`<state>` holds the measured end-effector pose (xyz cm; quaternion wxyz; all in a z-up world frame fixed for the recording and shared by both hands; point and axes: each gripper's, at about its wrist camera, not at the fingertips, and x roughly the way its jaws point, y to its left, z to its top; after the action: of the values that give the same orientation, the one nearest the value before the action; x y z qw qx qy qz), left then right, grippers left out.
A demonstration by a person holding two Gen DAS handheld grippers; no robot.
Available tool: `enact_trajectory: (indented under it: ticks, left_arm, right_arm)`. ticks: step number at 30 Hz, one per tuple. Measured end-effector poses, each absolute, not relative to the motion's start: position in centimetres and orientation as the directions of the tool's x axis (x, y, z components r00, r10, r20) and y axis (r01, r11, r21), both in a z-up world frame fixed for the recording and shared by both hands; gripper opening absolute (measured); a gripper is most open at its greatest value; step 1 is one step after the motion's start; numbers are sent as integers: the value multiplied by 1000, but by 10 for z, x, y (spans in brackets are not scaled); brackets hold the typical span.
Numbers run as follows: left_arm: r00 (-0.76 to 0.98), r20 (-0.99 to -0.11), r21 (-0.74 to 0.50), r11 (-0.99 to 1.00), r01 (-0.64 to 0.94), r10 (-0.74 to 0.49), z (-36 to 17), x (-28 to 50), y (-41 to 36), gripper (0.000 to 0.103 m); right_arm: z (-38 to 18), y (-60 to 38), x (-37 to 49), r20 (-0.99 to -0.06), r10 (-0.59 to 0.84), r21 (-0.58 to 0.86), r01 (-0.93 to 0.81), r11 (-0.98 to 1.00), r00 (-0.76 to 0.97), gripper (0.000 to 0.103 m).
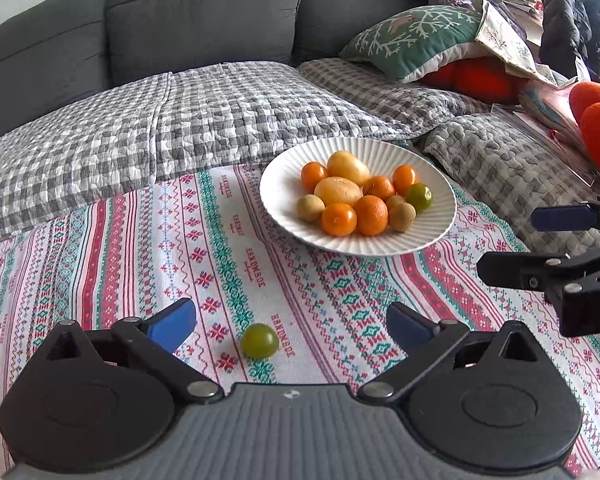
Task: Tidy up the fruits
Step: 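Move both open tools back to the yellow tomato and green tomato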
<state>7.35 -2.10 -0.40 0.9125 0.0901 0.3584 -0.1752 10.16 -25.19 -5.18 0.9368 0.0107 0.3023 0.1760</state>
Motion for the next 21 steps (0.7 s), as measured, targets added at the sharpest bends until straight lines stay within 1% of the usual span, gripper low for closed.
enact_trajectory:
  ticks: [5,11,17,21]
  left_arm:
    - [670,-701,21,931,363,-246,-9,62,-6,97]
    - [680,-692,-9,944,329,-243,-17,49,14,97]
    - [667,-703,-38,949,315,-249,-20,44,31,97]
    - [659,-711,-6,939,343,-246,-21,38,39,97]
  right_arm:
    - [-53,-249,93,-557,355,143,-334,932,750,95]
    - [-60,-246,84,-561,379,166,-348,923,736,97]
    - [-68,-240,74,-581,377,126,-378,917,721,97]
    - [-75,-234,65,-596,396,97,-428,899,698,98]
